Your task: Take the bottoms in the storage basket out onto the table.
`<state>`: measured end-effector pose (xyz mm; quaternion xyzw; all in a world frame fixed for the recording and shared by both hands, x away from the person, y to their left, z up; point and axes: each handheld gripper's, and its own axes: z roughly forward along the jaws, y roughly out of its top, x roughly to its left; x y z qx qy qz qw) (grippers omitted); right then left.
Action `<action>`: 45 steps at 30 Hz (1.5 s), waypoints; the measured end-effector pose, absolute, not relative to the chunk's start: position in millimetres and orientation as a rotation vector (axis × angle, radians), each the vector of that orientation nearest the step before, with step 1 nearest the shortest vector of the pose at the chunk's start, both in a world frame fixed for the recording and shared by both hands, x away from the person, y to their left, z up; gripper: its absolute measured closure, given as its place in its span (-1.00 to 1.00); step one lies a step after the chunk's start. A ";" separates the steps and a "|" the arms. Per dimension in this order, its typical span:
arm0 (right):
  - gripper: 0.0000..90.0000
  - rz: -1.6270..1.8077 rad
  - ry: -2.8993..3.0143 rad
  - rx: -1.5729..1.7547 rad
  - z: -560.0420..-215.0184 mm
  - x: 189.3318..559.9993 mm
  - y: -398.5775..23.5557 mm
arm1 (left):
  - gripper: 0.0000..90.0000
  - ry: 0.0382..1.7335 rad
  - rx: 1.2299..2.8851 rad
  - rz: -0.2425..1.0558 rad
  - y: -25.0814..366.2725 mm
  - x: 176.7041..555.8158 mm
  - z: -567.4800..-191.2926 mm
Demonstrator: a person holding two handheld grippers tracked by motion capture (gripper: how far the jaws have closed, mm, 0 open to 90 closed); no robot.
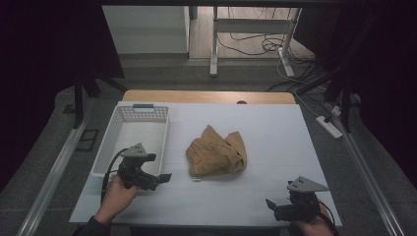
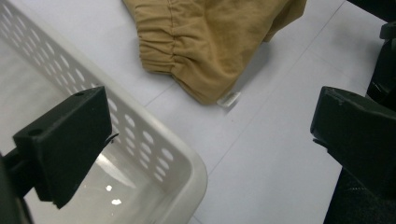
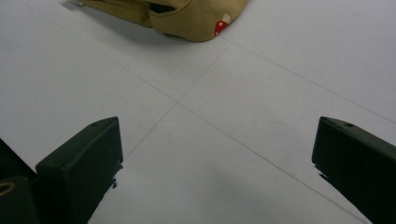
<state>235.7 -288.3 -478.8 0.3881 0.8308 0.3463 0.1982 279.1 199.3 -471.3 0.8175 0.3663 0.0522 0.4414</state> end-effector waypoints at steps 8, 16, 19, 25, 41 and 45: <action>-0.95 0.969 2.324 1.087 -478.8 235.7 -288.3 | -1.00 0.924 2.019 0.136 207.4 270.8 -473.1; -0.95 0.970 2.324 1.090 -478.8 235.8 -288.2 | -1.00 0.949 2.019 0.157 216.5 260.1 -476.3; -0.95 0.966 2.326 1.088 -478.8 235.9 -288.2 | -1.00 0.957 2.014 0.163 220.4 255.7 -477.0; -0.95 0.965 2.326 1.090 -479.0 236.1 -288.0 | -1.00 0.977 2.005 0.187 227.8 245.9 -477.6; -0.95 0.954 2.331 1.089 -479.2 236.3 -287.3 | -1.00 1.037 1.974 0.222 248.8 224.7 -481.4; -0.95 0.952 2.331 1.089 -479.2 236.5 -287.2 | -1.00 1.047 1.957 0.231 254.0 219.3 -481.0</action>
